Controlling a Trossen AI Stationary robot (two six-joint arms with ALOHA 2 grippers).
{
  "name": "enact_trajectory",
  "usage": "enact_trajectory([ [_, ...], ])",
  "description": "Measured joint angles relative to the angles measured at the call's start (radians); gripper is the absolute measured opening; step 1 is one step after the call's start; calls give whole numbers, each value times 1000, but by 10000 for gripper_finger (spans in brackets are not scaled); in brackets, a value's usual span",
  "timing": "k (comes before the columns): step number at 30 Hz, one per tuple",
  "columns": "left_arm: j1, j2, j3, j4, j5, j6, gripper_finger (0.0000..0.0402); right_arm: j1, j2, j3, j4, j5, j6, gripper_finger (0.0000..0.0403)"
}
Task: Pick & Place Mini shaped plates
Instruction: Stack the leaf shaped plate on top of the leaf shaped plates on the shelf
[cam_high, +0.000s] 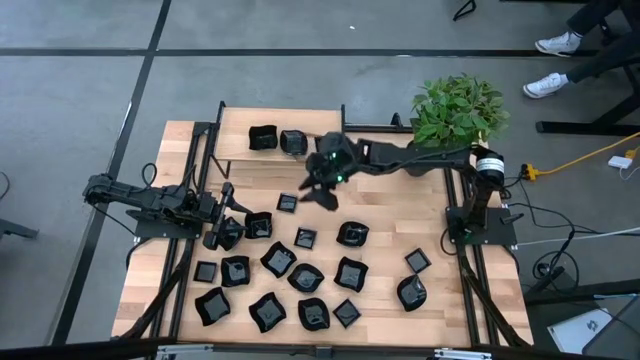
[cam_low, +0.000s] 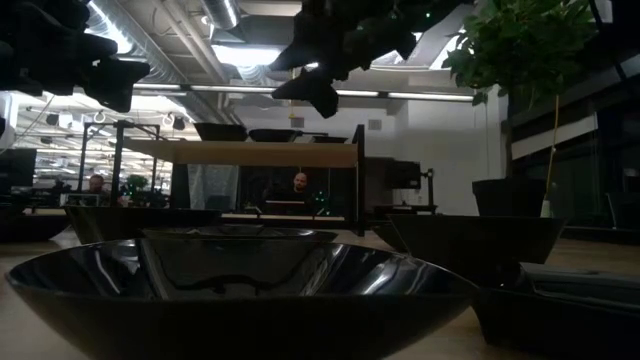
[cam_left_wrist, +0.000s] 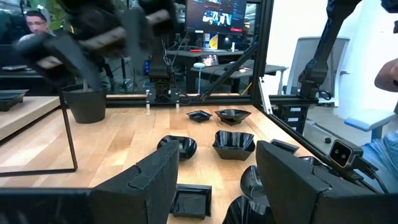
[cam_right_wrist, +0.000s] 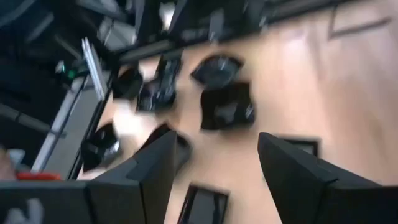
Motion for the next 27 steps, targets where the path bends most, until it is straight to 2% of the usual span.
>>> enact_trajectory([
  [6, 0, 0, 0, 0, 0, 0, 207, 115, 0, 0, -180, 175, -47, 225],
  [15, 0, 0, 0, 0, 0, 0, 208, 263, 0, 0, -438, 256, -121, 225],
  [19, 0, 0, 0, 0, 0, 0, 208, 316, 0, 0, -478, 298, -126, 225],
  [27, 0, 0, 0, 0, 0, 0, 207, 420, 0, 0, -527, 447, -128, 225],
])
